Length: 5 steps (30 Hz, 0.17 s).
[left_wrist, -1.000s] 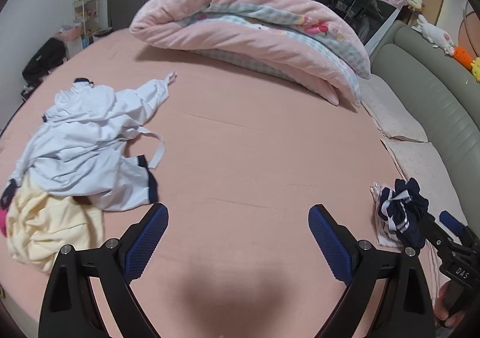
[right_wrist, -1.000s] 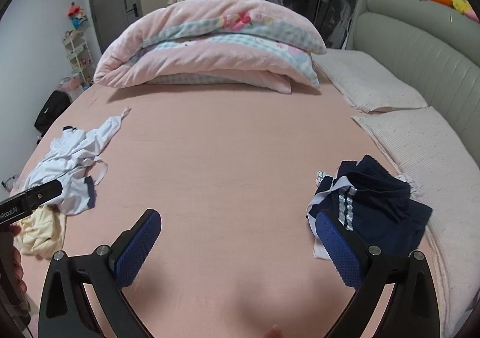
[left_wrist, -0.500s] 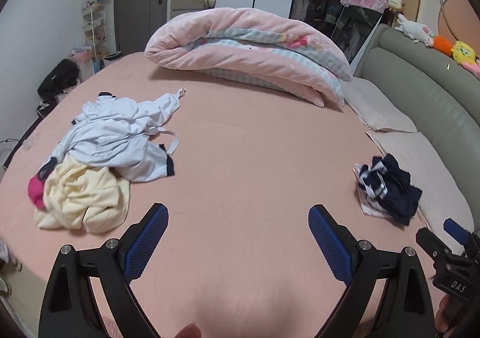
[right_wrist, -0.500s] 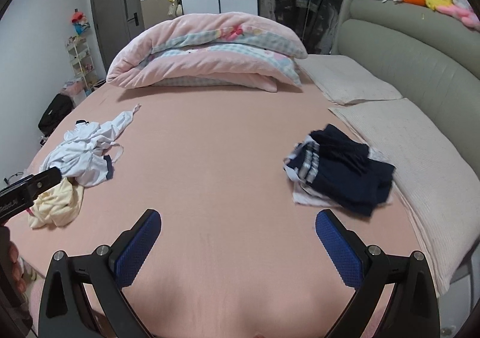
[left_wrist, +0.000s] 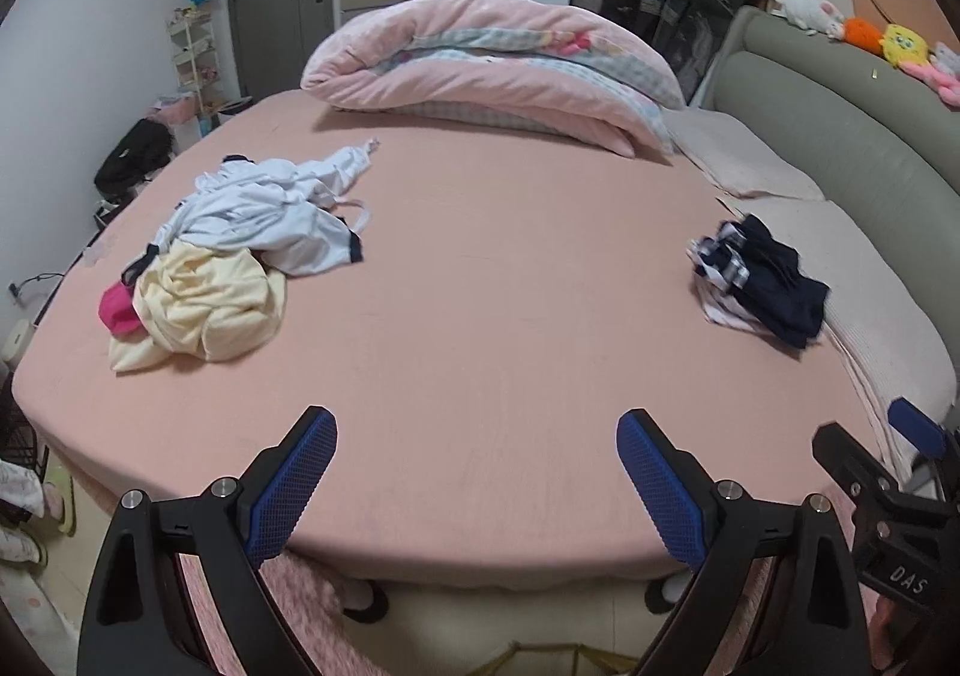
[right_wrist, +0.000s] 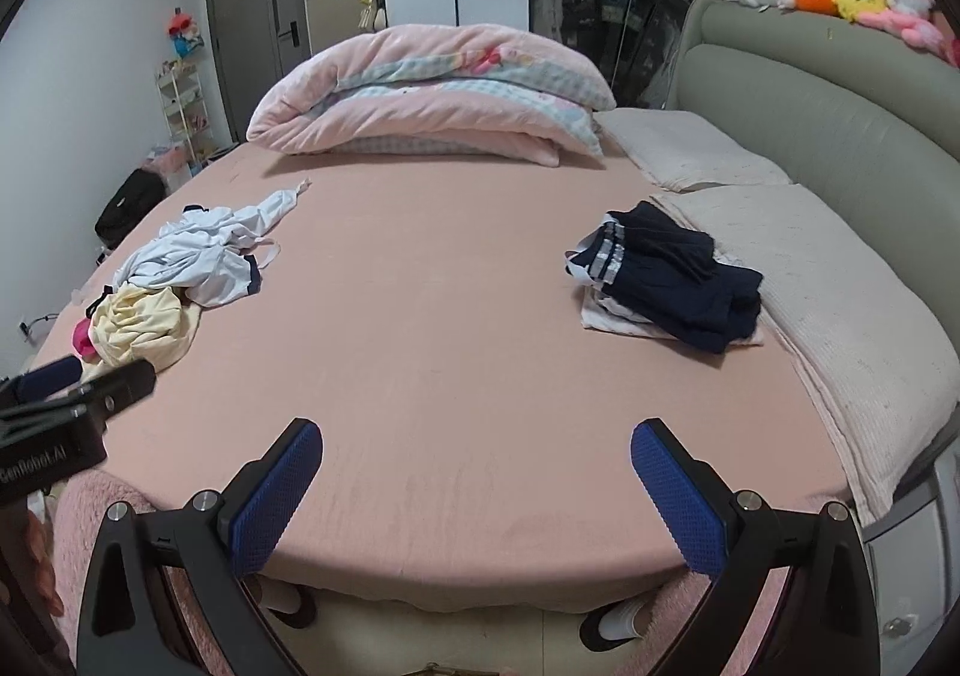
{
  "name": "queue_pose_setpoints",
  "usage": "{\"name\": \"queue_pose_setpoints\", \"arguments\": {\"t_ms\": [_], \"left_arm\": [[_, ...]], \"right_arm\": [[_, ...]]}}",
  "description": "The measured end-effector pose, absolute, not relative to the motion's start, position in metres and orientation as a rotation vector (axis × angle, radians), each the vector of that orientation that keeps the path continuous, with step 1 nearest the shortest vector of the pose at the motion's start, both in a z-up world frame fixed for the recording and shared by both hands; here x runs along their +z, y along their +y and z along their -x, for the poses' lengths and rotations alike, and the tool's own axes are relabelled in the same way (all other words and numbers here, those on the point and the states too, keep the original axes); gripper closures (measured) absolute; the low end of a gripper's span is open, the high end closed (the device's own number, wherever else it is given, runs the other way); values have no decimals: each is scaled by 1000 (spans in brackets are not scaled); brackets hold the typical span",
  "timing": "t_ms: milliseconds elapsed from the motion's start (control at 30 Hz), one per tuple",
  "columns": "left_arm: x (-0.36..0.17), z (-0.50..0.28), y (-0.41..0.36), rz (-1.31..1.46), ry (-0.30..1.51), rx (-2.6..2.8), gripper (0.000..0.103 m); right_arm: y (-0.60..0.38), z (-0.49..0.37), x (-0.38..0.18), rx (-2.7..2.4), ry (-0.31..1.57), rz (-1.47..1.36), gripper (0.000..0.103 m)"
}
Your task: Fold clothes
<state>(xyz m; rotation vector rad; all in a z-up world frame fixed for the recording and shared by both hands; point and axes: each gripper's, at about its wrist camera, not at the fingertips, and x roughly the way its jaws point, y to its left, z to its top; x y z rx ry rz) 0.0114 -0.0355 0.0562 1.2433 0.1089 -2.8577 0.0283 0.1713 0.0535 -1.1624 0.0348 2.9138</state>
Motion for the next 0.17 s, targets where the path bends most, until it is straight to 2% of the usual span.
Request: {"name": "queue_pose_setpoints", "arguments": {"t_ms": [167], "left_arm": [[49,-22,-34,-1264,195,-2865,8]], "right_arm": [[176,-39,56,2921,36,1140,0]]}}
